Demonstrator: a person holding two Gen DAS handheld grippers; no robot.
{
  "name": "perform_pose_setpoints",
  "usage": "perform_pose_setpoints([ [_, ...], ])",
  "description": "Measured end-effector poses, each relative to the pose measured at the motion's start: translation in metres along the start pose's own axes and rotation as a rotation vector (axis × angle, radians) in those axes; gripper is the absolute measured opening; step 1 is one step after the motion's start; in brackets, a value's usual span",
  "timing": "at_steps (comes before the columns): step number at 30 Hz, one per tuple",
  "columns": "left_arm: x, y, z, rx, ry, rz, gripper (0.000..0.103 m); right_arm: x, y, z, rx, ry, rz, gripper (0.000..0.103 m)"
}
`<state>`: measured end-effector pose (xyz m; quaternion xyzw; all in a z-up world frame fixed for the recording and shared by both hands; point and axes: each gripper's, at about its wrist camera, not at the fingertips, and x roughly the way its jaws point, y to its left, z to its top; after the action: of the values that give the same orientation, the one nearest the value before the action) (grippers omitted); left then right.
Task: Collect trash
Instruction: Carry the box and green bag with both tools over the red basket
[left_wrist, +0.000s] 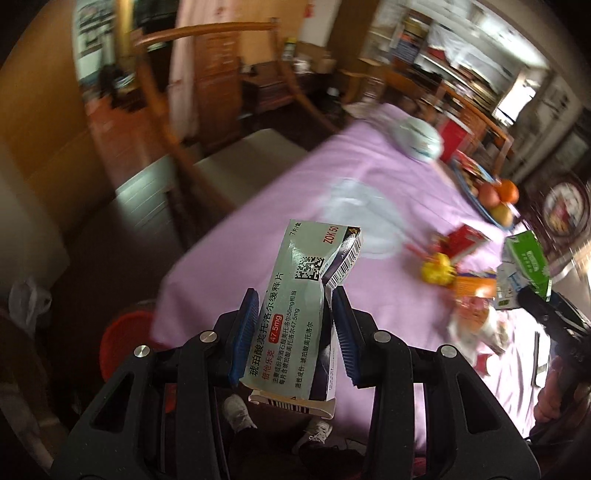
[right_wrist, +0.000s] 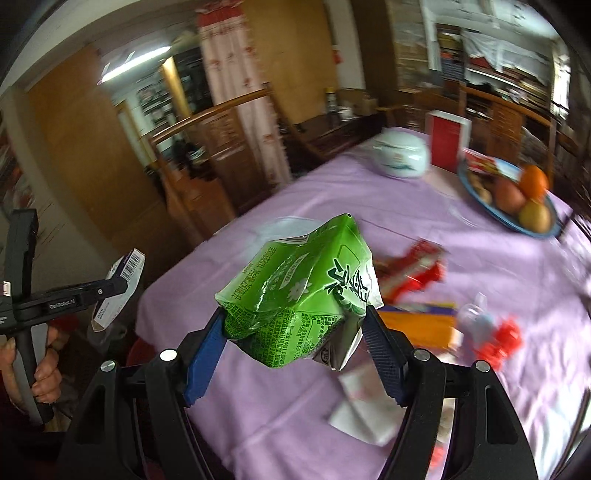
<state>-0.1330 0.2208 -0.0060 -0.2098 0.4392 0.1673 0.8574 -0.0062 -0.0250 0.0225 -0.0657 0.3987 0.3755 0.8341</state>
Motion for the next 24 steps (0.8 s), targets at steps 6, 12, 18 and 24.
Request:
perform_pose_setpoints([
  [6, -0.001, 0.086, -0.022, -0.146, 0.038, 0.08, 0.042, 0.022, 0.055, 0.017, -0.088, 0.028, 0.051, 0.072],
  [12, 0.011, 0.163, -0.052, -0.298, 0.121, 0.124, 0.043, 0.035, 0.102, 0.025, -0.153, 0.059, 0.073, 0.073],
  [18, 0.004, 0.203, -0.066, -0.39, 0.148, 0.148, 0.066, 0.053, 0.138, 0.03, -0.202, 0.098, 0.102, 0.073],
  [24, -0.031, 0.228, -0.074, -0.432, 0.099, 0.195, 0.076, 0.071, 0.194, 0.029, -0.291, 0.154, 0.194, 0.073],
])
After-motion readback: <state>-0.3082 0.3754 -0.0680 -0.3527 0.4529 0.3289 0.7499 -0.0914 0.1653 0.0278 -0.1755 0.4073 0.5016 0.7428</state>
